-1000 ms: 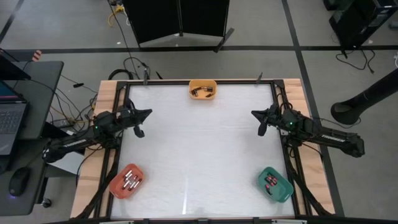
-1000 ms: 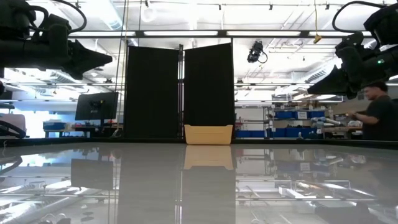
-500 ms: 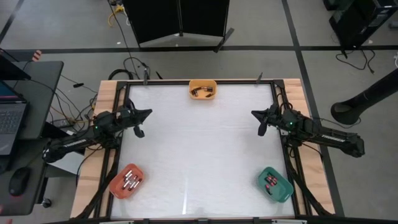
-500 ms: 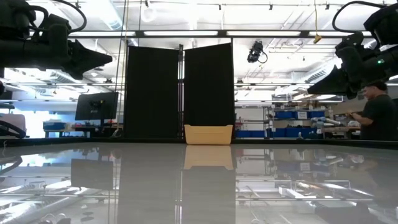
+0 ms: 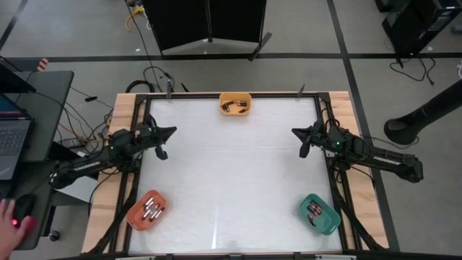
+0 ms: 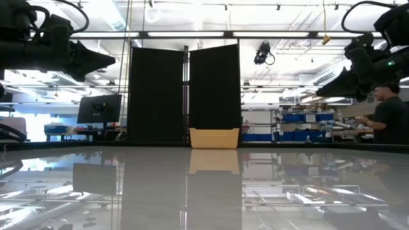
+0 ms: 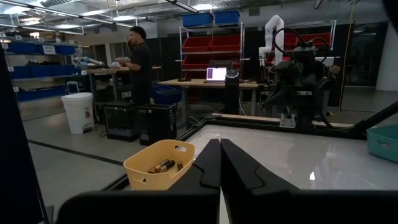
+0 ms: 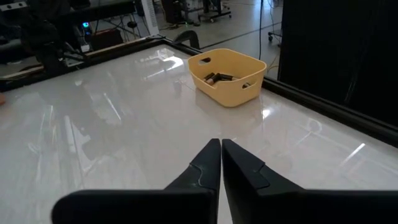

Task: Sort batteries
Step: Return To Home Position

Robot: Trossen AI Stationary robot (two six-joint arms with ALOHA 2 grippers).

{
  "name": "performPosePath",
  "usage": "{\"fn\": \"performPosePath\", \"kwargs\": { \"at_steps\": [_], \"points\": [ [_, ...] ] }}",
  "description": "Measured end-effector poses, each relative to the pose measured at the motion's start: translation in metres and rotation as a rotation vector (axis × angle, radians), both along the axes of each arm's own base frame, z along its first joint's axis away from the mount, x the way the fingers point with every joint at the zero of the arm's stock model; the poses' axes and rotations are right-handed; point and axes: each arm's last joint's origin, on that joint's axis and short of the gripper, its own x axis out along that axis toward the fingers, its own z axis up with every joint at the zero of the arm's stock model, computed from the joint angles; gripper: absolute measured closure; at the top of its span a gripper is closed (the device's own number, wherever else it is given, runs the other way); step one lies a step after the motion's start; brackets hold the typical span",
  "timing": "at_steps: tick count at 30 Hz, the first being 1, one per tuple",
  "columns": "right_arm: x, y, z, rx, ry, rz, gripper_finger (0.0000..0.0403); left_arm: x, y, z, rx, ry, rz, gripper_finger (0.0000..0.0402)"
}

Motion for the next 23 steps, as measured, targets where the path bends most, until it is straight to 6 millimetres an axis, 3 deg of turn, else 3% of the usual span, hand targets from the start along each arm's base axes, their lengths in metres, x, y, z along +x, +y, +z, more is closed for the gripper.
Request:
{"fn": "performPosePath", "kwargs": {
  "at_steps": [23],
  "points": [
    [0.0000, 0.0000, 0.0000, 0.000, 0.000, 0.000, 0.0374, 0.0000, 0.0000, 0.0000, 0.000, 0.000, 0.000, 0.0394]
  ]
}}
